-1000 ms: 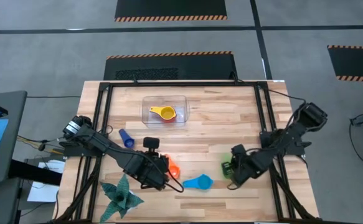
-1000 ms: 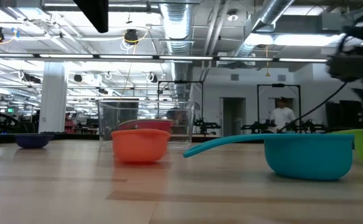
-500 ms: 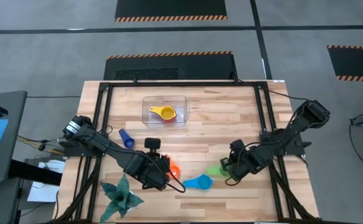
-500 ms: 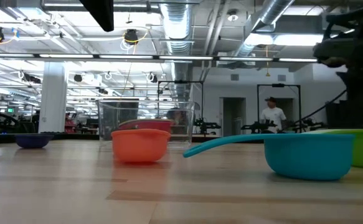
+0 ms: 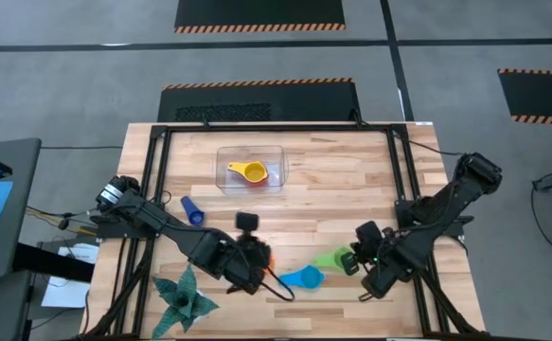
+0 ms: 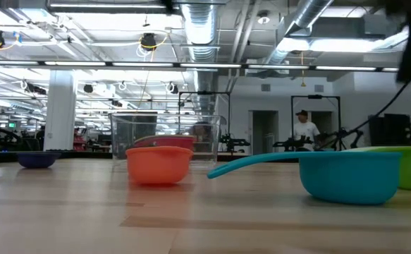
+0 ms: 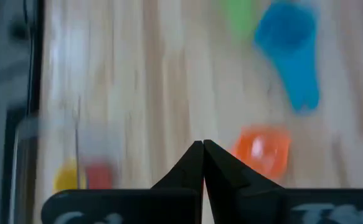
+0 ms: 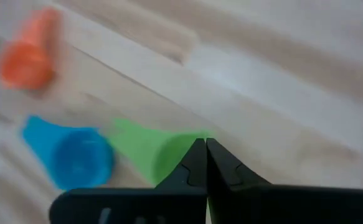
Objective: Nest measuring cups in basket
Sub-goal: Stack the green measuring cup on top of the yellow measuring cup into the transparent bin
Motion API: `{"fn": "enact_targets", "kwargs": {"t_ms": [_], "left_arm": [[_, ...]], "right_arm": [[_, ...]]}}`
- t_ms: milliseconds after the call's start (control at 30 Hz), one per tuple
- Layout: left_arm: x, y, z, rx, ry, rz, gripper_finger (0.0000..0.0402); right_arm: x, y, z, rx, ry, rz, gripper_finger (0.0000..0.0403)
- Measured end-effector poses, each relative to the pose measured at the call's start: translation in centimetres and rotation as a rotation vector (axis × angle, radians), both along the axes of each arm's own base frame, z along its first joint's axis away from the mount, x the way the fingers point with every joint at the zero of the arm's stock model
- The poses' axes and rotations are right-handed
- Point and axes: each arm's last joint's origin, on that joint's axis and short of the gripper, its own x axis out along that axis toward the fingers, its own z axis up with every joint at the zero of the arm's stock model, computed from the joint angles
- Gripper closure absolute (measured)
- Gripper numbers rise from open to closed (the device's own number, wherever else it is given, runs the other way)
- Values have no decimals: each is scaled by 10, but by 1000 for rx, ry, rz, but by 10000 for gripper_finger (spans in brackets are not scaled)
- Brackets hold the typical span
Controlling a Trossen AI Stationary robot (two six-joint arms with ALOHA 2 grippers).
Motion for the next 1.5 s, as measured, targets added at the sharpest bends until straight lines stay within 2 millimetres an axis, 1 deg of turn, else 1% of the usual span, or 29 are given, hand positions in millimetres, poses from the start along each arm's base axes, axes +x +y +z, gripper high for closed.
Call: {"fn": "enact_targets", "kwargs": {"t_ms": [67,167,233,333,400,467,633,667,800,967,1000,1033,1067,1133,1333,1400,1500], "left_arm": [[16,0,6,-35,-102,-83,401],[48,7,10,-127,-243,-217,401],[70,16,5,-186,-330,-251,401],[96,32,-8,-246,-402,-250,401],[106,40,-20,-251,-401,-233,401],[112,44,-28,-248,-398,-226,401],[131,41,-39,-255,-378,-312,394],[137,39,-41,-259,-379,-327,390],[161,35,-35,-274,-411,-348,366],[183,38,-35,-273,-274,-305,332],[185,40,-37,-276,-238,-288,326],[187,41,-44,-283,-228,-276,321],[188,43,-48,-301,-248,-273,316],[184,44,-60,-335,-177,-254,307],[185,41,-68,-370,-165,-218,284],[190,44,-74,-390,-195,-166,276],[197,53,-82,-421,-231,-69,267]], "right_arm": [[-2,6,25,-53,-49,32,394],[-11,14,60,-134,-134,75,389],[-17,18,81,-168,-198,98,387],[-28,24,109,-194,-279,144,387],[-36,27,125,-201,-330,175,389],[-44,30,139,-219,-368,221,389],[-57,31,168,-290,-454,315,386],[-59,31,172,-300,-456,330,386],[-60,28,182,-332,-447,382,389],[-64,21,188,-337,-448,397,389],[-64,20,188,-339,-447,401,387],[-64,20,188,-343,-445,404,386],[-64,20,188,-345,-443,407,385],[-64,20,188,-353,-439,417,384],[-63,19,188,-398,-415,450,387],[-62,18,189,-399,-413,445,386],[-62,18,189,-399,-413,444,383]]}}
